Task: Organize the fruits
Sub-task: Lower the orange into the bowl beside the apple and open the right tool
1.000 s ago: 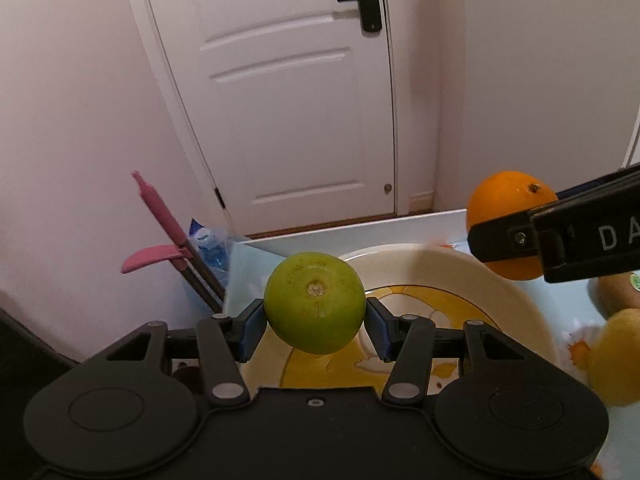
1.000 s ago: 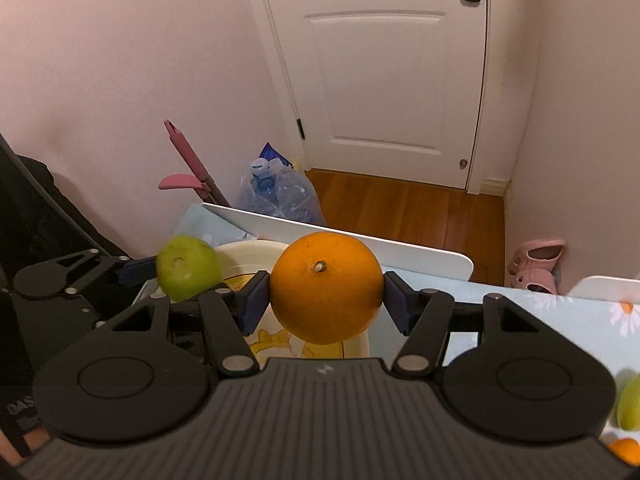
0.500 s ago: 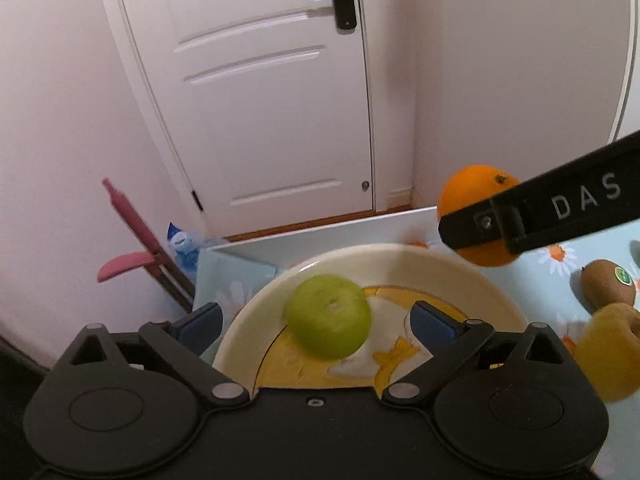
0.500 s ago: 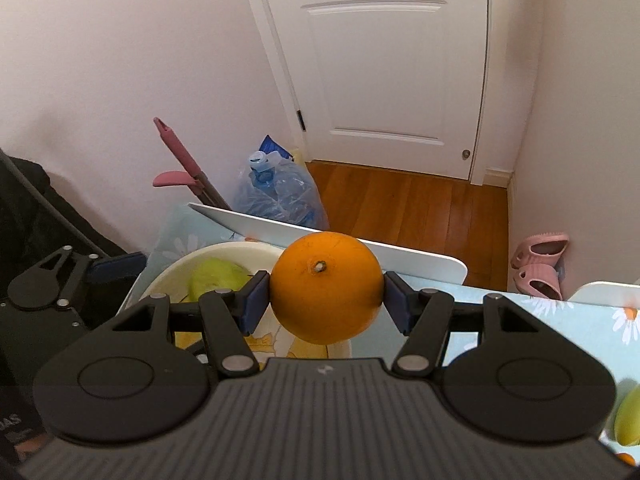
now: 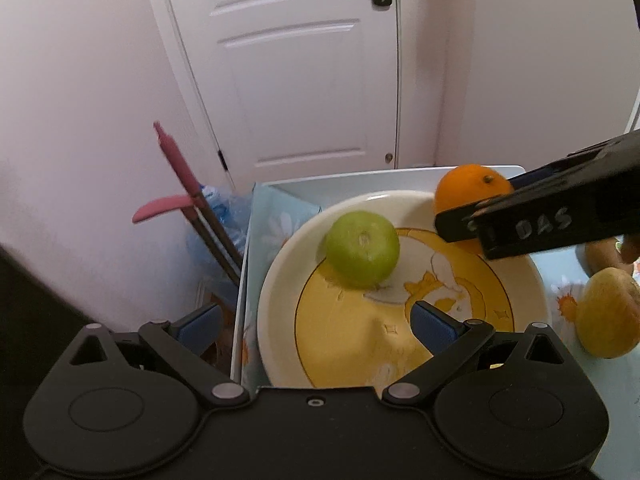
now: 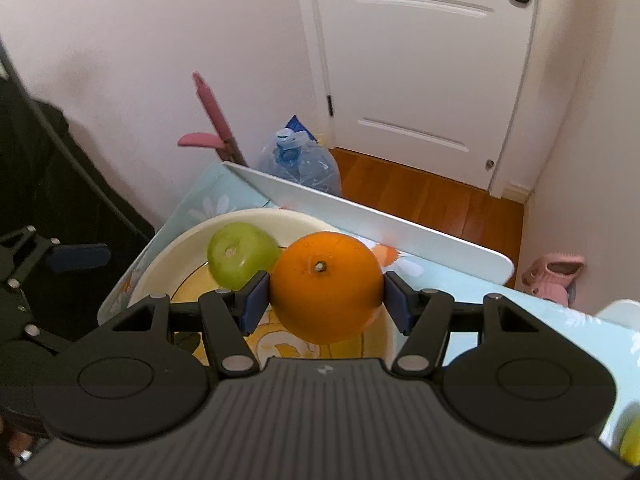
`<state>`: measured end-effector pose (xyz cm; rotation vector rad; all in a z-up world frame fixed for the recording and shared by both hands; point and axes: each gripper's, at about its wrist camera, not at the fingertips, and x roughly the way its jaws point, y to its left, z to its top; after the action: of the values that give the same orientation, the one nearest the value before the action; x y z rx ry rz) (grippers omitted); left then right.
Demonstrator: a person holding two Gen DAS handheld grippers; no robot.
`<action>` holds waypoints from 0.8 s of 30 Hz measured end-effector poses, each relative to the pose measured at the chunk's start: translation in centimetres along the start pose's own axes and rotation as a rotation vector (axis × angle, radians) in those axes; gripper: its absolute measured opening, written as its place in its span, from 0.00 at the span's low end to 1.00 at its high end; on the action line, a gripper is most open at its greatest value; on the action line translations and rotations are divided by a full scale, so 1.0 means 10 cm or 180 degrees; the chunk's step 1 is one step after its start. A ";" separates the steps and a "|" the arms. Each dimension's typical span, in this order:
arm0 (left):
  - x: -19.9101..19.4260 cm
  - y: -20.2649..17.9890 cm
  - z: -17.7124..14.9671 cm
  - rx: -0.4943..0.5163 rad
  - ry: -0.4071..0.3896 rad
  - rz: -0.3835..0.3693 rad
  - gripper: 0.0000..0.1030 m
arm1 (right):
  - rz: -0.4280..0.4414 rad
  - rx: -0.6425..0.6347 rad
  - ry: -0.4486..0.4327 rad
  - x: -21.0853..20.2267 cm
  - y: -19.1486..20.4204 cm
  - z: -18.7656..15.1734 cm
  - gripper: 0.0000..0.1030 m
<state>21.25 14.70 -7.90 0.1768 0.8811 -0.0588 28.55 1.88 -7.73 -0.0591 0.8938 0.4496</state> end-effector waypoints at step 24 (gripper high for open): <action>-0.23 0.12 -0.20 -0.0226 0.0023 -0.0115 0.99 | -0.0169 -0.0127 -0.0294 -0.17 0.20 -0.17 1.00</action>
<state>18.43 16.23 -7.25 0.0949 0.8922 -0.0606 25.55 2.74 -7.22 -0.0975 0.7908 0.4174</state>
